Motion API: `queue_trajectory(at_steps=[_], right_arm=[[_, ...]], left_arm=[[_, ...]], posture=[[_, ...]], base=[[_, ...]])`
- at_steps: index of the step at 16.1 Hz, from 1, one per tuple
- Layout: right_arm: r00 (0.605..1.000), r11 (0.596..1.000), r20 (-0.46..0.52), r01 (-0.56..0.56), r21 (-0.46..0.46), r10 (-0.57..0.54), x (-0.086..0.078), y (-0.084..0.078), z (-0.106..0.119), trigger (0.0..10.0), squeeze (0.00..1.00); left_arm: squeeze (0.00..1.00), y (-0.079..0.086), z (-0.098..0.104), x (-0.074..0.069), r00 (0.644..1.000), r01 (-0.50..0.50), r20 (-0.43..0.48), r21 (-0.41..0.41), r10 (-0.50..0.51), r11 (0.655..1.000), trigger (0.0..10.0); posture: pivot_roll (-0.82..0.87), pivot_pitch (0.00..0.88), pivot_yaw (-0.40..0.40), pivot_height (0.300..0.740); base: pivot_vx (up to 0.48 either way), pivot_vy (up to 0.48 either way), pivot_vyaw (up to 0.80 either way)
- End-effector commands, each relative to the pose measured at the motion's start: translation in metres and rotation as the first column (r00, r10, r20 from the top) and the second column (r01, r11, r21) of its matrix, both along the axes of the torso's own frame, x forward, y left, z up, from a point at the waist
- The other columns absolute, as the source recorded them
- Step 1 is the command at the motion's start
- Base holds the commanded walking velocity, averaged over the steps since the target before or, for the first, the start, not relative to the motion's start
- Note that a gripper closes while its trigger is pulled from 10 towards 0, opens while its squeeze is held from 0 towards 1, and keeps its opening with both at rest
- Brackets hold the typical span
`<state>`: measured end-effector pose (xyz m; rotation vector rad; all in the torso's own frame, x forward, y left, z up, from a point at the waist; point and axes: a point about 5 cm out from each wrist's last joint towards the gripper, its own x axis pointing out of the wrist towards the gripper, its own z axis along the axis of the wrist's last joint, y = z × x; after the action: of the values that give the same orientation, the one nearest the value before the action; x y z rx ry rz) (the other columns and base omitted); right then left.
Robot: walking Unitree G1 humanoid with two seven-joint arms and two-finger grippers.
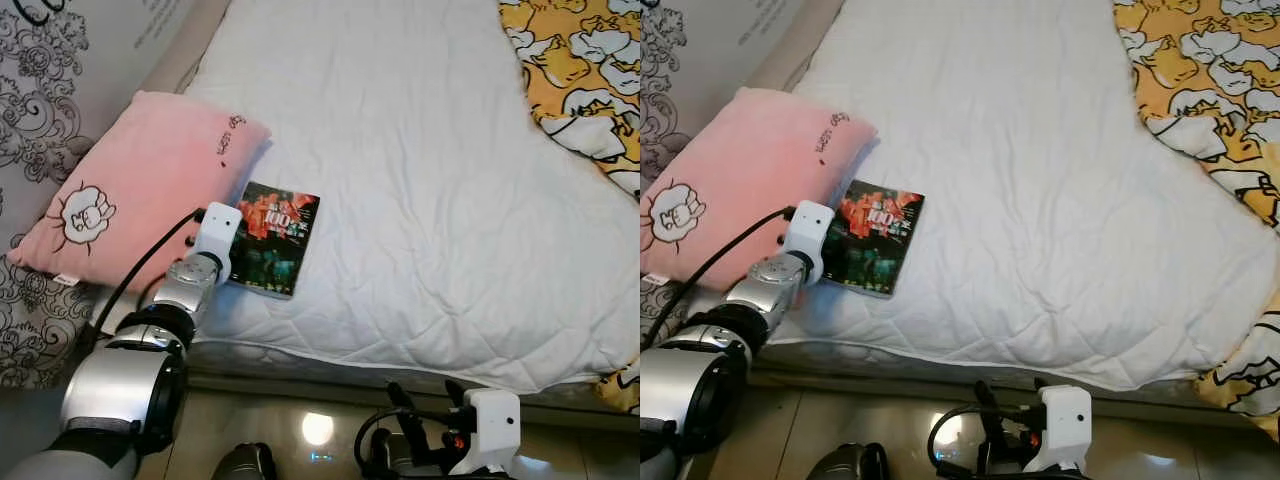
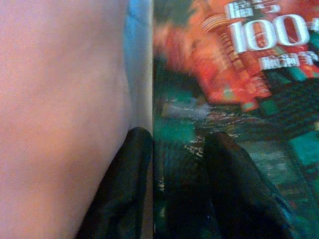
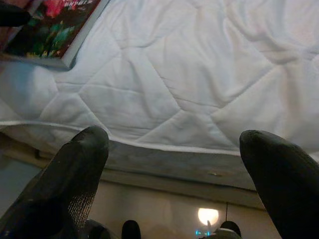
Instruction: Clean up the room
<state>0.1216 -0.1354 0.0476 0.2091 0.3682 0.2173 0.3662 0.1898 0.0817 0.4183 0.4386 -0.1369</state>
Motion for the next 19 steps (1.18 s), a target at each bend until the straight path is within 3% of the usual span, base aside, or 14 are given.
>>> queue_trajectory(at_steps=[1, 3, 5, 6, 7, 8, 9, 10, 11, 13, 15, 17, 18, 19], right_arm=[[1.0, 1.0, -0.023, -0.009, -0.006, 0.009, -0.005, 0.003, -0.005, 10.0, 0.0], [1.0, 1.0, -0.018, -0.014, -0.006, 0.014, 0.0, 0.006, -0.01, 10.0, 0.0], [1.0, 1.0, 0.007, 0.003, -0.009, -0.002, 0.015, 0.005, -0.014, 10.0, 0.0], [1.0, 1.0, 0.028, -0.005, -0.013, 0.005, 0.026, 0.005, -0.016, 10.0, 0.0], [0.999, 1.0, 0.044, -0.005, -0.016, 0.006, 0.034, 0.004, -0.016, 10.0, 0.0], [0.999, 1.0, 0.049, -0.004, -0.016, 0.005, 0.037, 0.003, -0.016, 10.0, 0.0], [0.997, 1.0, 0.079, 0.009, -0.015, -0.007, 0.05, 0.001, -0.015, 10.0, 0.0], [0.991, 0.998, 0.122, 0.062, -0.014, -0.06, 0.065, -0.005, -0.011, 10.0, 0.0], [0.98, 0.992, 0.153, 0.126, -0.001, -0.124, 0.078, -0.01, -0.007, 10.0, 0.0], [0.945, 0.97, 0.225, 0.241, 0.006, -0.236, 0.099, -0.025, 0.005, 10.0, 0.0], [0.936, 0.962, 0.243, 0.27, -0.037, -0.253, 0.11, -0.033, 0.004, 10.0, 0.0], [0.941, 0.962, 0.239, 0.264, -0.074, -0.239, 0.112, -0.039, -0.004, 10.0, 0.0], [0.939, 0.959, 0.272, 0.254, -0.128, -0.212, 0.113, -0.04, -0.003, 10.0, 0.0], [0.935, 0.953, 0.259, 0.278, -0.119, -0.24, 0.114, -0.042, -0.005, 10.0, 0.0]], left_arm=[[1.0, 0.0, 0.005, 0.002, 0.997, 0.078, 0.014, 0.089, -0.08, 0.993, 10.0], [1.0, -0.007, 0.012, 0.006, 0.985, 0.161, 0.034, 0.142, -0.167, 0.977, 10.0], [1.0, -0.014, 0.021, 0.011, 0.968, 0.225, 0.058, 0.215, -0.242, 0.95, 10.0], [1.0, -0.024, 0.026, 0.013, 0.957, 0.264, 0.089, 0.125, -0.276, 0.956, 10.0], [1.0, -0.037, 0.026, 0.012, 0.951, 0.292, 0.109, -0.021, -0.288, 0.956, 10.0], [1.0, -0.04, 0.026, 0.011, 0.949, 0.301, 0.116, -0.061, -0.292, 0.952, 10.0], [0.0, -0.057, 0.018, 0.003, 0.929, 0.364, 0.151, -0.205, -0.339, 0.908, 10.0], [0.0, -0.067, 0.01, -0.009, 0.923, 0.377, 0.212, -0.313, -0.323, 0.872, 10.0], [0.0, -0.064, 0.003, -0.019, 0.933, 0.338, 0.246, -0.335, -0.265, 0.88, 10.0], [0.0, -0.042, -0.011, -0.049, 0.945, 0.232, 0.308, -0.395, -0.109, 0.889, 10.0], [0.0, -0.024, -0.019, -0.065, 0.943, 0.141, 0.332, -0.426, 0.009, 0.894, 10.0], [0.0, -0.027, -0.02, -0.072, 0.942, 0.128, 0.336, -0.433, 0.027, 0.892, 10.0], [0.0, -0.029, -0.015, -0.069, 0.941, 0.106, 0.334, -0.456, 0.059, 0.884, 10.0], [0.0, -0.03, -0.013, -0.068, 0.94, 0.102, 0.335, -0.46, 0.066, 0.882, 10.0]], posture=[[-0.15, 0.178, 0.052, 0.74], [-0.13, 0.142, 0.075, 0.74], [-0.11, 0.064, 0.091, 0.74], [-0.09, 0.0, 0.096, 0.74], [-0.08, 0.0, 0.097, 0.74], [-0.08, 0.0, 0.097, 0.74], [-0.05, 0.0, 0.097, 0.74], [-0.03, 0.0, 0.094, 0.74], [-0.01, 0.0, 0.089, 0.74], [0.01, 0.0, 0.074, 0.74], [0.02, 0.0, 0.054, 0.74], [0.04, 0.0, 0.034, 0.74], [0.03, 0.0, 0.03, 0.74], [0.03, 0.0, 0.025, 0.74]], base=[[0.0, 0.0, 0.0], [0.0, 0.0, 0.0], [0.0, 0.0, 0.0], [0.0, 0.0, 0.0], [0.0, 0.0, 0.0], [0.0, 0.0, 0.0], [0.0, 0.0, 0.0], [0.0, 0.0, 0.0], [0.0, 0.0, 0.0], [0.0, 0.0, 0.0], [0.0, -0.234, 0.0], [0.0, -0.461, 0.0], [0.0, -0.458, 0.0], [0.0, -0.458, 0.0]])
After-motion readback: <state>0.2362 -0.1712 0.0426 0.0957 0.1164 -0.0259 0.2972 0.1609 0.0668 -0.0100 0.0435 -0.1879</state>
